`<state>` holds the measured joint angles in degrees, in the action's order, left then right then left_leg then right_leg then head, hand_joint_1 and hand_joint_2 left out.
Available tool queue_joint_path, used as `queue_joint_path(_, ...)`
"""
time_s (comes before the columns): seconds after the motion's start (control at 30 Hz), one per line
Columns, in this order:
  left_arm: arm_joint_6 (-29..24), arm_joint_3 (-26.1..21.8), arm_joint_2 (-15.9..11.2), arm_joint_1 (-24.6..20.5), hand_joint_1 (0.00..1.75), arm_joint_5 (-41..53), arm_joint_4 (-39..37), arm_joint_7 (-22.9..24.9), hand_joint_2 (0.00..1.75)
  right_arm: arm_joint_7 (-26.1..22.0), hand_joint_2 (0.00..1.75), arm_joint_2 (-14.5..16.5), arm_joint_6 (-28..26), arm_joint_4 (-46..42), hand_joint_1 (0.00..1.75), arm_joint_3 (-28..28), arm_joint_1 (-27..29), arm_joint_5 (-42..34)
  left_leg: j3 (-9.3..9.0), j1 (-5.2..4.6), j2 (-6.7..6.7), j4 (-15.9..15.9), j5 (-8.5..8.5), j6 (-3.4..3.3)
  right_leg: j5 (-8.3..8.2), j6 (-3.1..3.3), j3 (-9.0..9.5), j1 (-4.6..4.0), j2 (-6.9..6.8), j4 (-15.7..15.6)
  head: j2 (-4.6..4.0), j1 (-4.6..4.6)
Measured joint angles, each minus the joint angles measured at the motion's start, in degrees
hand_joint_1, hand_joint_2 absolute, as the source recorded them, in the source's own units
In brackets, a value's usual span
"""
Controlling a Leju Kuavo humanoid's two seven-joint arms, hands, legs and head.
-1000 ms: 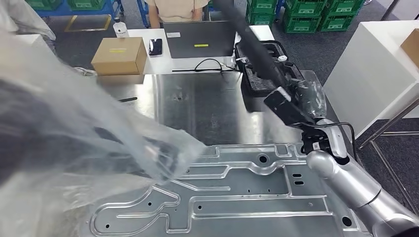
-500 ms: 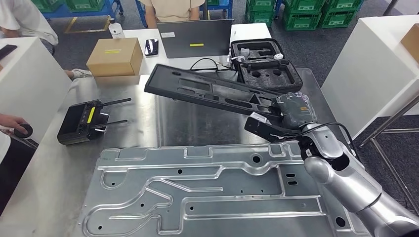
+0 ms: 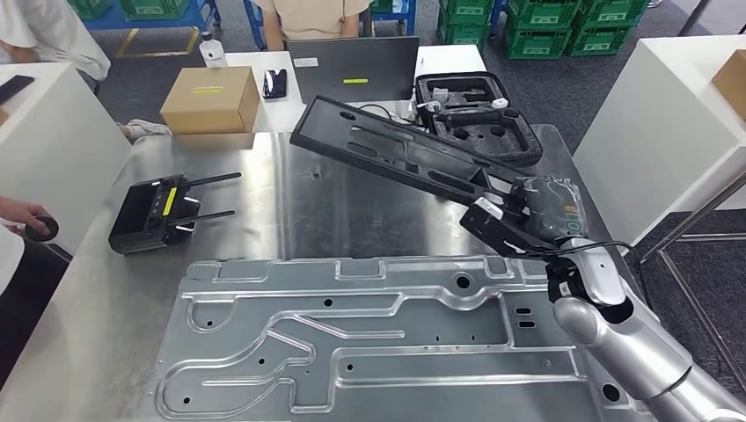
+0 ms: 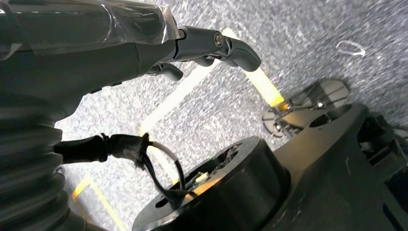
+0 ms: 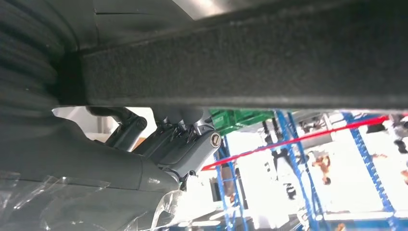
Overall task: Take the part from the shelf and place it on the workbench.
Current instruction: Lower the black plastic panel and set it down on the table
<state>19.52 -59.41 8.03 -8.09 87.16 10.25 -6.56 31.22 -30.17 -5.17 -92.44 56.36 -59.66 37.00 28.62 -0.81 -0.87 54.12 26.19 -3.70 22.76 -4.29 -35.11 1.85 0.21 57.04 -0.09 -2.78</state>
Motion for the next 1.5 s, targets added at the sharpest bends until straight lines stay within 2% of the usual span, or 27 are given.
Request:
queue_joint_path(0.1,-0.12,0.43,-0.02,-0.08,0.0,-0.01,0.0,0.0,1.75,0.31,1.75,-0.67,0.35,-1.09,1.75,-0.78,0.65,0.29,0.21,-0.17,0.0,0.15,0.34,0.43,0.1,1.28,0.49,-0.15,0.26,-1.3,0.0,-0.04)
queue_joint_path(0.17,-0.13,0.5,-0.03,-0.13,0.0,0.0,0.0,-0.01,1.75,0.38,1.75,-0.92,0.4,-1.57,1.75,-1.13,0.85,0.35,0.77,-0.05,0.05,1.57,1.44,0.87,0.08,2.0,0.5,-0.09,0.21,-1.37,0.0,-0.04)
queue_joint_path(0.2,-0.13,0.53,-0.04,-0.22,0.0,0.01,0.0,-0.02,1.75,0.4,1.75,-0.98,0.38,-1.81,1.75,-1.34,0.89,0.36,1.81,0.03,0.07,3.98,2.83,1.2,0.04,2.31,0.51,-0.02,0.18,-1.43,0.0,-0.05)
queue_joint_path(0.3,1.26,0.56,-0.08,-0.52,0.0,0.01,0.0,-0.08,1.75,0.46,1.75,-1.0,0.01,-2.22,1.75,-1.89,1.27,-0.38,6.87,0.1,0.11,15.57,7.85,1.86,0.11,2.74,0.51,-0.15,0.12,-1.43,0.0,-0.06)
queue_joint_path(0.33,2.04,0.57,-0.1,-0.6,0.0,0.01,0.0,-0.08,1.75,0.48,1.75,-1.0,-0.23,-2.29,1.75,-2.06,1.55,-0.92,7.75,0.06,0.11,17.64,8.22,1.85,0.13,2.76,0.53,-0.23,0.11,-1.43,0.0,-0.06)
queue_joint_path(0.37,2.65,0.61,-0.13,-0.68,0.0,0.01,0.0,-0.07,1.75,0.48,1.75,-1.0,-0.47,-2.38,1.75,-2.27,1.83,-1.46,7.64,0.02,0.1,17.47,7.52,1.71,0.13,2.77,0.58,-0.3,0.11,-1.43,0.0,-0.07)
queue_joint_path(0.4,2.75,0.67,-0.15,-0.69,0.0,0.0,0.0,-0.06,1.75,0.48,1.31,-1.0,-0.68,-2.49,1.31,-2.52,2.08,-1.9,6.44,-0.03,0.1,14.92,5.82,1.47,0.13,2.76,0.65,-0.37,0.14,-1.43,0.0,-0.07)
queue_joint_path(0.47,1.49,0.83,-0.16,-0.57,0.0,0.0,0.0,-0.01,1.75,0.48,0.44,-1.01,-1.0,-2.7,0.44,-3.11,2.3,-2.32,2.65,-0.2,0.12,6.58,1.84,0.71,0.08,2.68,0.75,-0.54,0.19,-1.42,0.0,-0.06)
queue_joint_path(0.5,0.61,0.96,-0.13,-0.5,0.0,0.0,0.0,0.01,1.75,0.48,0.0,-1.03,-1.16,-2.76,0.0,-3.42,2.33,-2.36,1.22,-0.32,0.12,3.15,0.75,0.4,0.0,2.56,0.66,-0.65,0.2,-1.41,0.0,-0.06)
queue_joint_path(0.53,-0.08,1.12,-0.08,-0.42,0.0,0.01,0.0,0.02,1.75,0.47,0.0,-1.08,-1.3,-2.83,0.0,-3.69,2.35,-2.36,0.5,-0.44,0.11,1.21,0.36,0.2,-0.13,2.36,0.51,-0.74,0.19,-1.41,0.0,-0.05)
queue_joint_path(0.63,-0.57,1.67,0.1,-0.37,0.0,-0.01,0.0,-0.04,1.75,0.44,0.0,-1.25,-1.43,-3.06,0.0,-4.03,2.61,-2.15,0.23,-0.49,0.01,0.0,0.21,-0.22,-0.44,1.59,0.22,-0.65,0.15,-1.44,0.0,-0.07)
queue_joint_path(0.7,-0.61,1.8,0.24,-0.43,0.0,-0.04,0.0,-0.17,0.87,0.4,0.0,-1.32,-1.42,-3.19,0.0,-4.21,2.81,-1.94,-0.13,-0.24,0.06,-0.57,-0.4,-0.79,1.24,1.15,-0.76,-0.59,0.1,0.94,0.0,-0.05)
queue_joint_path(0.77,-0.67,1.83,0.32,-0.4,0.0,-0.09,0.0,-0.34,0.0,0.45,0.0,-1.44,-1.33,-3.28,0.0,-4.43,3.11,-1.71,-0.26,-0.12,0.13,-0.76,-0.7,-1.11,4.97,0.71,-3.72,-0.54,0.05,8.01,0.0,-0.03)
queue_joint_path(0.8,-0.68,1.84,0.33,-0.32,0.0,-0.1,0.0,-0.4,0.0,0.5,0.0,-1.57,-1.26,-3.31,0.0,-4.49,3.42,-1.64,-0.25,-0.11,0.14,-0.74,-0.74,-1.16,6.55,0.49,-5.45,-0.5,0.04,12.0,0.0,-0.03)
queue_joint_path(0.83,-0.69,1.85,0.34,-0.19,0.0,-0.1,0.0,-0.47,0.0,0.54,0.0,-1.69,-1.2,-3.32,0.0,-4.5,3.75,-1.62,-0.25,-0.11,0.13,-0.71,-0.72,-1.16,7.22,0.3,-6.68,-0.45,0.04,14.69,0.0,-0.03)
queue_joint_path(0.87,-0.9,1.86,0.37,-0.08,0.0,-0.09,0.0,-0.52,0.0,0.56,0.0,-1.78,-1.15,-3.38,0.0,-4.5,4.02,-1.62,-0.28,-0.1,0.13,-0.66,-0.68,-1.13,6.78,0.14,-6.97,-0.37,0.02,15.27,0.0,-0.03)
queue_joint_path(0.9,-1.28,1.88,0.41,0.0,0.0,-0.09,0.0,-0.57,0.0,0.55,0.0,-1.85,-1.14,-3.49,0.0,-4.55,4.13,-1.62,-0.35,-0.07,0.15,-0.61,-0.59,-1.04,5.3,0.01,-6.1,-0.26,0.0,13.39,0.0,-0.02)
queue_joint_path(0.97,-2.2,1.92,0.6,-0.03,0.0,-0.08,0.0,-0.63,0.0,0.54,0.0,-1.93,-1.1,-3.8,0.0,-4.67,4.07,-1.57,-0.46,-0.02,0.19,-0.34,-0.18,-0.59,1.57,-0.32,-2.21,-0.03,-0.03,5.48,0.0,-0.02)
queue_joint_path(1.0,-2.45,1.92,0.67,-0.15,0.0,-0.07,0.0,-0.65,0.0,0.54,0.0,-1.98,-1.07,-3.95,0.0,-4.74,4.02,-1.55,-0.35,-0.1,0.19,-0.06,0.1,-0.29,0.48,-0.2,-0.55,0.0,0.01,1.97,0.0,-0.03)
queue_joint_path(1.07,-2.54,1.93,0.78,-0.33,0.0,-0.06,0.0,-0.69,0.0,0.55,0.0,-2.03,-1.02,-4.16,0.0,-4.83,4.02,-1.54,0.0,-0.29,0.18,0.25,0.41,0.22,0.31,0.48,0.66,-0.17,0.1,-0.92,0.0,-0.04)
queue_joint_path(1.17,-2.52,1.95,0.89,-0.26,0.0,-0.05,0.0,-0.7,0.0,0.56,0.0,-2.1,-0.97,-4.37,0.0,-4.96,4.02,-1.5,0.51,-0.13,0.21,1.05,1.09,0.79,0.29,1.83,0.51,-0.3,-0.04,-1.15,0.0,-0.05)
queue_joint_path(1.23,-2.51,1.96,0.95,-0.25,0.0,-0.04,0.0,-0.7,0.0,0.63,0.0,-2.21,-0.95,-4.58,0.0,-5.19,3.96,-1.42,2.64,0.16,0.33,5.72,3.71,1.45,0.21,2.49,0.5,-0.2,-0.16,-1.22,0.0,-0.06)
queue_joint_path(1.3,-2.51,1.96,1.01,-0.23,0.0,-0.03,0.0,-0.67,0.0,0.72,0.0,-2.29,-0.91,-4.76,0.0,-5.37,4.01,-1.33,6.68,0.42,0.39,14.1,7.23,1.93,0.22,2.8,0.43,-0.26,-0.15,-1.22,0.0,-0.06)
queue_joint_path(1.33,-2.51,1.96,1.02,-0.2,0.0,-0.03,0.0,-0.62,0.0,0.75,0.0,-2.29,-0.89,-4.85,0.0,-5.39,4.07,-1.26,8.43,0.51,0.39,17.4,8.14,2.02,0.23,2.82,0.43,-0.3,-0.11,-1.22,0.0,-0.07)
queue_joint_path(1.37,-2.51,1.95,1.03,-0.18,0.0,-0.03,0.0,-0.58,0.0,0.76,0.0,-2.29,-0.86,-4.92,0.0,-5.39,4.13,-1.2,9.29,0.54,0.4,18.66,7.98,1.98,0.23,2.83,0.45,-0.33,-0.08,-1.22,0.0,-0.07)
queue_joint_path(1.4,-2.51,1.95,1.04,-0.17,0.0,-0.03,0.0,-0.54,0.0,0.76,0.0,-2.29,-0.84,-4.98,0.0,-5.39,4.15,-1.13,9.06,0.54,0.4,17.53,6.76,1.82,0.23,2.83,0.5,-0.39,-0.05,-1.22,0.0,-0.07)
queue_joint_path(1.5,-2.51,1.95,1.01,-0.25,0.0,-0.07,0.0,-0.53,0.0,0.71,0.0,-2.25,-0.85,-5.04,0.0,-5.47,3.84,-0.92,3.93,0.19,0.49,5.43,0.81,0.63,0.22,2.75,0.67,-0.67,-0.04,-1.21,0.0,-0.06)
